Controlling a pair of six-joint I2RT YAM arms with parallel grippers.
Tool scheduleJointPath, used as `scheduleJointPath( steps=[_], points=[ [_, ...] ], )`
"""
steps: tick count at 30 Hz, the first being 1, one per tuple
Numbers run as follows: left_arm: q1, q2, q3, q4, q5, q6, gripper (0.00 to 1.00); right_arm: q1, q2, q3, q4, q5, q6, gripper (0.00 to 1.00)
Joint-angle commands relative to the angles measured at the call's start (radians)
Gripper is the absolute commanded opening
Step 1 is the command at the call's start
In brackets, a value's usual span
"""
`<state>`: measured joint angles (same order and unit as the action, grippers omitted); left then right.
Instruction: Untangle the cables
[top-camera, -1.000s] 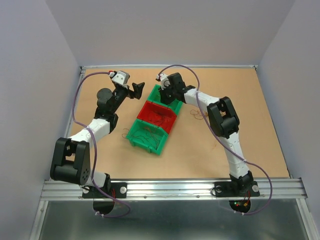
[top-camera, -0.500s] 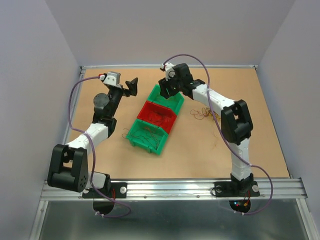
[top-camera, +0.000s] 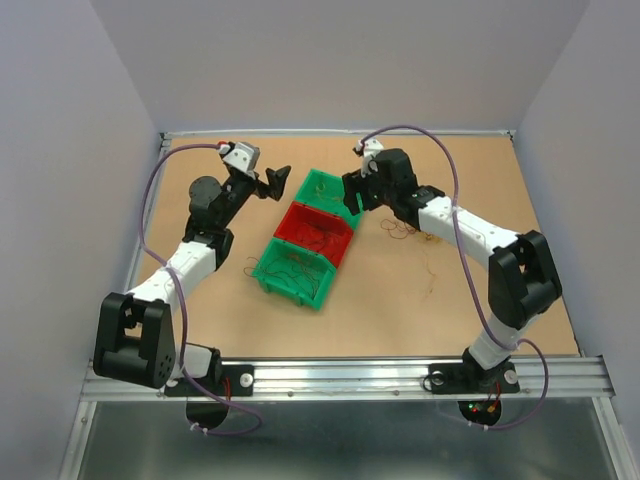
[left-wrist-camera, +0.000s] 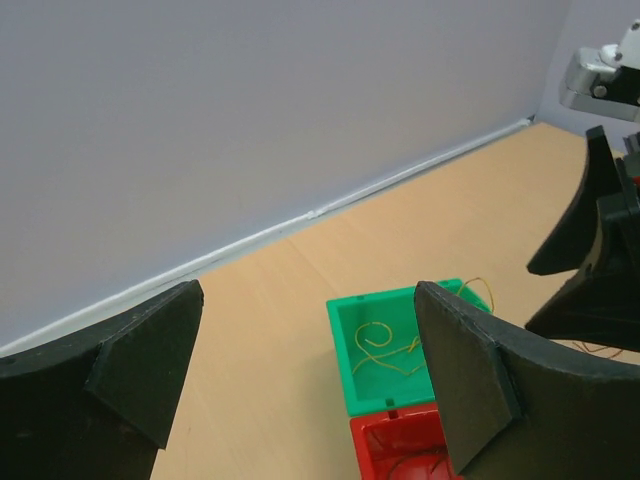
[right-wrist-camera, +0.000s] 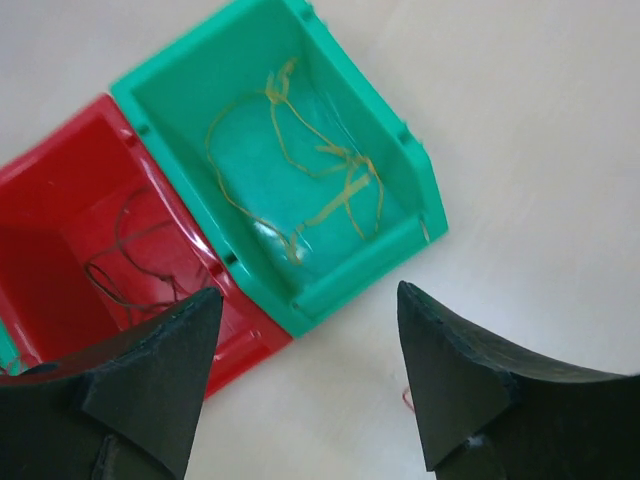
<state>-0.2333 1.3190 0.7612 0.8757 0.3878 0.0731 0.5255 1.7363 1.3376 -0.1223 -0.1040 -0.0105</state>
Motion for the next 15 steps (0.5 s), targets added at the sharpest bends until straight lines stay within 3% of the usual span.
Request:
scheduleJointPath(
  steps=[1, 3, 6, 11, 15],
  points=[
    [-0.038, -0.021, 0.066, -0.07, 0.042, 0.089, 0.99, 0.007, -0.113, -0.13, 0.044, 0.257, 0.151, 0.8],
    [-0.095, -0.023, 0.064, -0.093, 0.008, 0.143, 0.99, 0.005, -0.161, -0.211, 0.049, 0.371, 0.208, 0.92],
    [-0.159, -0.029, 0.047, -0.106, -0.076, 0.201, 0.99, -0.002, -0.176, -0.259, 0.047, 0.472, 0.245, 0.95],
    [-0.247, -0.05, 0.021, -0.104, -0.144, 0.277, 0.99, -0.019, -0.129, -0.267, 0.046, 0.491, 0.239, 0.91],
    [-0.248, -0.05, 0.021, -0.106, -0.145, 0.277, 0.99, -0.021, -0.074, -0.244, 0.033, 0.451, 0.186, 0.86]
  ],
)
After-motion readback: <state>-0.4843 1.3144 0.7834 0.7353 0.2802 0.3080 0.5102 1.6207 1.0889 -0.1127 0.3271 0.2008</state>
